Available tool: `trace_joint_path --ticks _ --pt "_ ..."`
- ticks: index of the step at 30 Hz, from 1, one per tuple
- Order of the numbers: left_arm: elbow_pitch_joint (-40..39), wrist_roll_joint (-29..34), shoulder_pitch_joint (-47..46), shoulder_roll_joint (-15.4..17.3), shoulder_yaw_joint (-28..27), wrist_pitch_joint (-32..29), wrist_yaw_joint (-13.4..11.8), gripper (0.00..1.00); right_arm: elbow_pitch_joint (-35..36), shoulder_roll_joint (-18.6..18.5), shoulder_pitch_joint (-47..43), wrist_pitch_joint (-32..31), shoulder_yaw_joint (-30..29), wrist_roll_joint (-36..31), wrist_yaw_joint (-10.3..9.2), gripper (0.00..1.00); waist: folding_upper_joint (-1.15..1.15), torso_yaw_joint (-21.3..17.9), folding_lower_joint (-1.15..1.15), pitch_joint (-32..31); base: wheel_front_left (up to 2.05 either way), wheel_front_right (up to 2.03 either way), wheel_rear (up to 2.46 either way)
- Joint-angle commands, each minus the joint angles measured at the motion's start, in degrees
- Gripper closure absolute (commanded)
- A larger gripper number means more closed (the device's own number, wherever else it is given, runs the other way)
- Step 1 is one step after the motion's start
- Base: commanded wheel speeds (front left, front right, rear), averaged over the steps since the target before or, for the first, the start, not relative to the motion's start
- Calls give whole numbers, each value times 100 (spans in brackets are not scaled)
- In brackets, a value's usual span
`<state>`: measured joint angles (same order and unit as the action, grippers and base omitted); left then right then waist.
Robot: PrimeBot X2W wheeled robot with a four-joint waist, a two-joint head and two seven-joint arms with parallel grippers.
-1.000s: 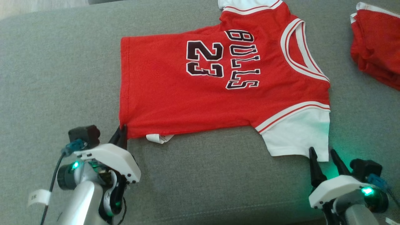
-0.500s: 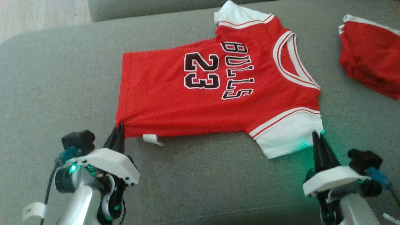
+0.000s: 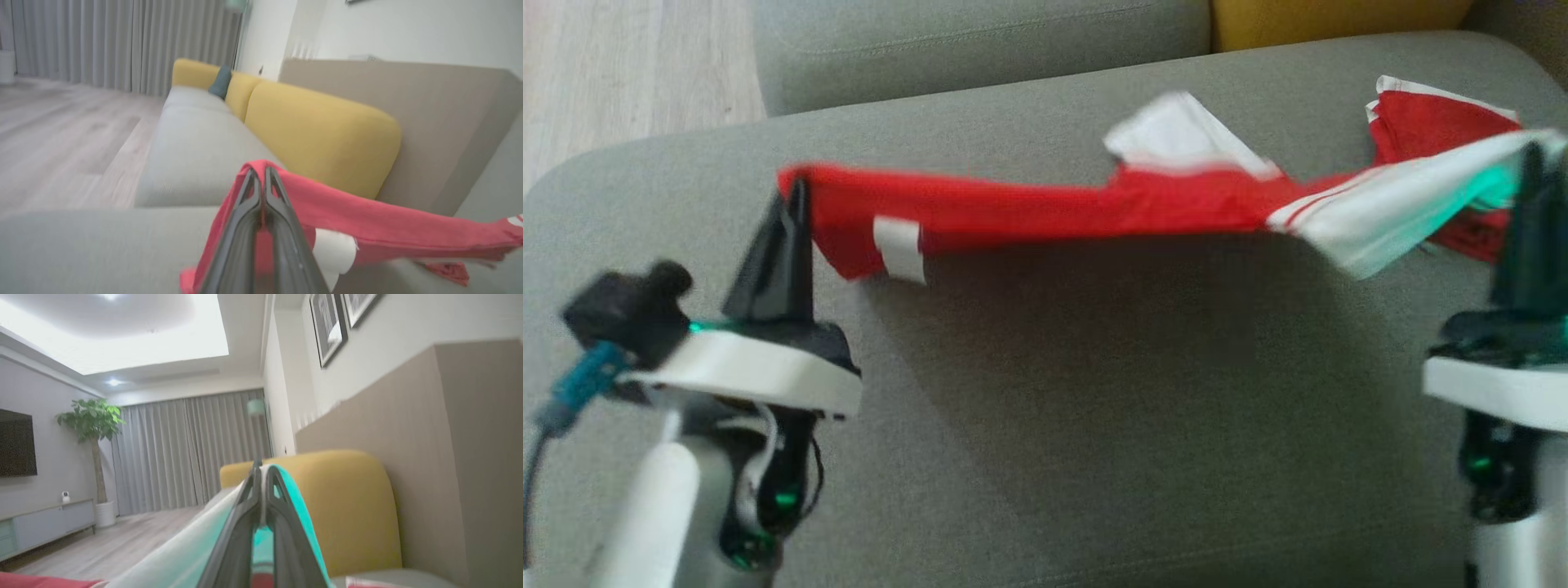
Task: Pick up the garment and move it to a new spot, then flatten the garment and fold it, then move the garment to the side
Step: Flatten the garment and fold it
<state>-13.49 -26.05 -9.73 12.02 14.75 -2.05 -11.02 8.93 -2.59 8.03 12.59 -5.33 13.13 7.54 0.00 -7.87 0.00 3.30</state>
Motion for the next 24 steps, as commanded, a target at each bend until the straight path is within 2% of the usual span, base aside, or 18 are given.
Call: trace_joint_path --ticks 1,7,13,20,24 --pt "-528 115 -481 215 -261 -92 7 100 524 -29 372 -34 42 -73 -5 100 0 -12 0 -23 0 0 0" --pt "-1561 356 -1052 490 -180 -631 26 100 1509 -29 695 -437 -142 -186 -5 100 0 -47 0 33 0 0 0" --pt "-1598 461 -1877 652 -96 -1129 147 100 1712 -44 1308 -882 -182 -149 -5 100 0 -40 0 394 0 0 0" --pt "-549 395 -2918 729 -206 -1318 319 100 845 -169 2408 -1194 86 -50 -5 100 0 -61 0 1013 0 0 0" --pt "456 454 -3923 843 -280 -1291 518 100 -222 -241 3628 -1190 305 -208 -5 100 0 -87 0 1471 0 0 0"
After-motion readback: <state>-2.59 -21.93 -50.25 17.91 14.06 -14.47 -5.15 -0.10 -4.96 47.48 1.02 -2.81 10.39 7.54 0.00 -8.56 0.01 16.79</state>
